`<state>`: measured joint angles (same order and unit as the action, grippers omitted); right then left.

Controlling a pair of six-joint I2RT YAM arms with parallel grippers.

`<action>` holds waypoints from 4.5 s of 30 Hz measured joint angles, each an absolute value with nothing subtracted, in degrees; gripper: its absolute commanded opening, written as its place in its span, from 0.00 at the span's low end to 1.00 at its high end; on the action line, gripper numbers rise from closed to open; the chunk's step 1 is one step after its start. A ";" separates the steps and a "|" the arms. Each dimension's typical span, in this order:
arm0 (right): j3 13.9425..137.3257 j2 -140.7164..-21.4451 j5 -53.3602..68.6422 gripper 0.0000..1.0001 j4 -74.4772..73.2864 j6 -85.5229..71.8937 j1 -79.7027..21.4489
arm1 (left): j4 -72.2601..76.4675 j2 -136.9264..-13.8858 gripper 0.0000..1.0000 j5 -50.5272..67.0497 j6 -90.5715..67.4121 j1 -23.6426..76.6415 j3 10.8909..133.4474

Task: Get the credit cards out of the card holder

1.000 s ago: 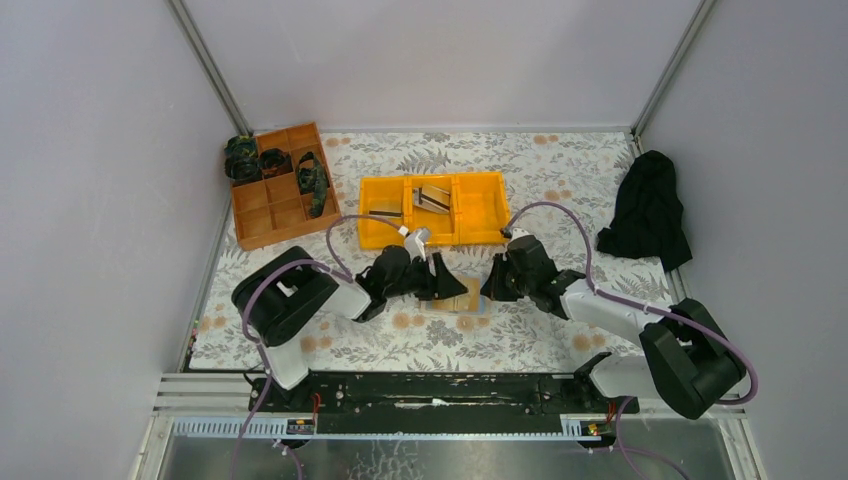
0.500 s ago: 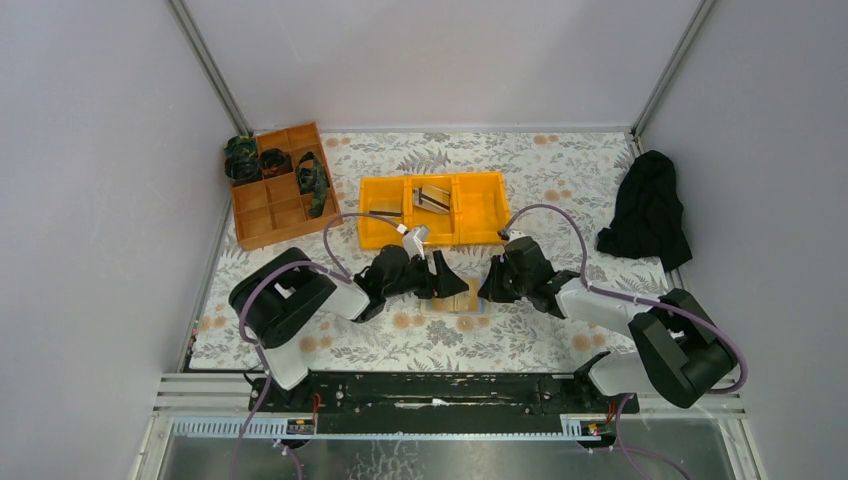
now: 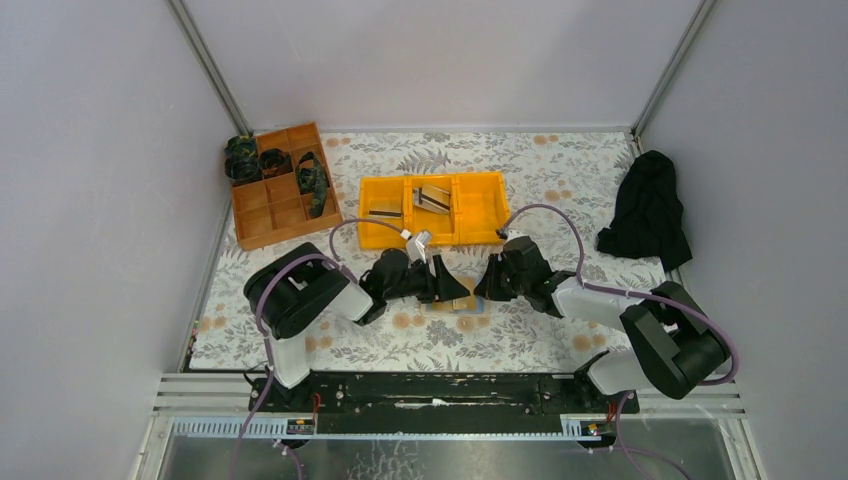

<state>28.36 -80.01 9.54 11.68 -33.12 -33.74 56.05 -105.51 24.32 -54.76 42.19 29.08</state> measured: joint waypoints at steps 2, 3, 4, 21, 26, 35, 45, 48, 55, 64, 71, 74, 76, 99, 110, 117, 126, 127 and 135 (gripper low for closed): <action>28.18 -80.09 9.58 0.00 12.10 -33.30 -33.74 | 56.62 -105.93 0.58 24.62 -55.20 42.19 28.97; 28.16 -80.20 9.63 0.00 12.21 -33.32 -33.74 | 56.88 -106.19 0.53 24.82 -55.53 42.19 28.88; 28.14 -80.40 9.69 0.00 12.47 -33.34 -33.74 | 57.08 -106.48 0.49 25.08 -55.77 42.15 28.80; 28.01 -81.28 10.48 0.00 13.65 -33.54 -33.74 | 57.74 -107.59 0.00 25.69 -58.46 41.25 27.22; 28.05 -81.65 10.81 0.01 13.87 -33.45 -33.74 | 56.75 -105.16 0.00 25.52 -58.28 39.66 25.56; 29.17 -82.56 10.79 0.02 13.85 -33.28 -33.74 | 46.92 -95.50 0.00 22.68 -53.84 38.68 24.47; 29.52 -82.89 10.57 0.02 13.23 -32.84 -33.74 | 35.20 -86.65 0.00 16.36 -47.99 37.36 24.88; 29.52 -82.89 10.57 0.02 13.21 -32.82 -33.74 | 32.71 -85.43 0.00 15.09 -47.16 36.80 24.93; 29.52 -82.85 10.55 0.02 13.15 -32.64 -33.74 | 24.97 -77.47 0.00 8.36 -46.24 34.59 25.96; 29.71 -82.39 10.63 0.02 12.10 -31.46 -33.74 | 15.11 -66.78 0.00 -14.24 -53.19 34.22 30.70; 30.20 -82.46 11.75 0.02 11.57 -30.61 -33.74 | 13.15 -68.66 0.00 -28.23 -61.84 33.19 34.33; 30.68 -82.56 12.16 0.02 10.90 -30.06 -33.71 | 17.50 -70.70 0.00 -31.40 -64.95 32.47 33.61; 30.98 -82.56 12.21 0.02 10.57 -29.69 -33.69 | 22.37 -72.42 0.00 -32.38 -66.94 31.79 32.12; 32.03 -84.18 13.21 0.02 9.76 -28.12 -32.75 | 51.92 -102.76 0.00 -40.75 -70.52 31.53 39.90; 32.03 -84.31 13.30 0.02 9.93 -28.10 -32.08 | 55.88 -109.73 0.00 -45.67 -68.75 32.75 43.27; 32.23 -85.58 14.68 0.01 11.62 -28.10 -31.70 | 58.43 -108.42 0.00 -48.05 -65.89 32.97 41.71; 32.25 -85.73 14.72 0.01 11.94 -28.10 -31.70 | 58.41 -108.73 0.00 -48.66 -65.69 32.97 41.50; 32.25 -85.73 14.72 0.01 11.94 -28.10 -31.70 | 58.35 -109.08 0.00 -48.64 -65.89 32.97 41.52; 32.25 -85.78 14.72 0.01 12.08 -28.10 -31.70 | 57.39 -113.10 0.00 -47.94 -67.40 32.91 42.76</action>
<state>32.25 -85.78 14.72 12.08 -28.10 -31.70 57.39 -113.10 -47.94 -67.40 32.91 42.76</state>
